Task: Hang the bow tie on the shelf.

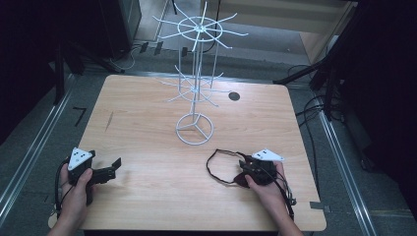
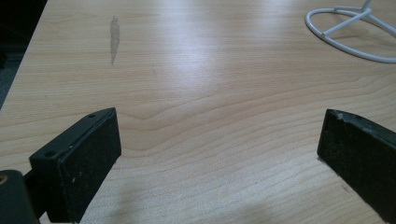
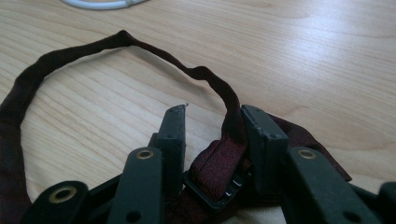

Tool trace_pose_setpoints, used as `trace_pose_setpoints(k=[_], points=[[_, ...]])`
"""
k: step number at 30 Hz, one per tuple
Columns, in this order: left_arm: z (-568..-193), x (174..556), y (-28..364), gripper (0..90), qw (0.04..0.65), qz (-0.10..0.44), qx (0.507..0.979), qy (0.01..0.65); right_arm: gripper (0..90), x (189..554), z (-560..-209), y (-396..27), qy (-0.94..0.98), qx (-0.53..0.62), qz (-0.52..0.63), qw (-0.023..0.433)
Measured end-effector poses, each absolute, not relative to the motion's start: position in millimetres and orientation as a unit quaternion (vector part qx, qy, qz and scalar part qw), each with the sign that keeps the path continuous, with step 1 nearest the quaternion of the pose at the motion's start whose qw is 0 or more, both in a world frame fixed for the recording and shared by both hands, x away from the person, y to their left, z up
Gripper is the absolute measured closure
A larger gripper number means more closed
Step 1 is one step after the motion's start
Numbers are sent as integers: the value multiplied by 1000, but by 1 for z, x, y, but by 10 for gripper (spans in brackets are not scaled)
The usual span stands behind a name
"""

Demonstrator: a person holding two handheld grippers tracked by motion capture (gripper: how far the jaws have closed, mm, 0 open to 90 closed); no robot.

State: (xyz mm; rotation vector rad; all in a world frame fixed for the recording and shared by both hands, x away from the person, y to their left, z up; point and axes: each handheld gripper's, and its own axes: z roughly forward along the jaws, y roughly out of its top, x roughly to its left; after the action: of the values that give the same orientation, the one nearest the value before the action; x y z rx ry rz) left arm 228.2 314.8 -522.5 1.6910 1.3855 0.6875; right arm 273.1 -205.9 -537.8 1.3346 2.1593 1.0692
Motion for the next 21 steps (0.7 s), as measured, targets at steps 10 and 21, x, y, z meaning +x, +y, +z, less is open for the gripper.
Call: trace_pose_setpoints(k=[10, 21], points=[[-523, 228, 315, 23, 413, 274, 673, 550, 640, 303, -534, -195, 771, 495, 348, 197], [-522, 228, 315, 30, 413, 276, 672, 550, 900, 298, -517, -198, 756, 477, 400, 203]])
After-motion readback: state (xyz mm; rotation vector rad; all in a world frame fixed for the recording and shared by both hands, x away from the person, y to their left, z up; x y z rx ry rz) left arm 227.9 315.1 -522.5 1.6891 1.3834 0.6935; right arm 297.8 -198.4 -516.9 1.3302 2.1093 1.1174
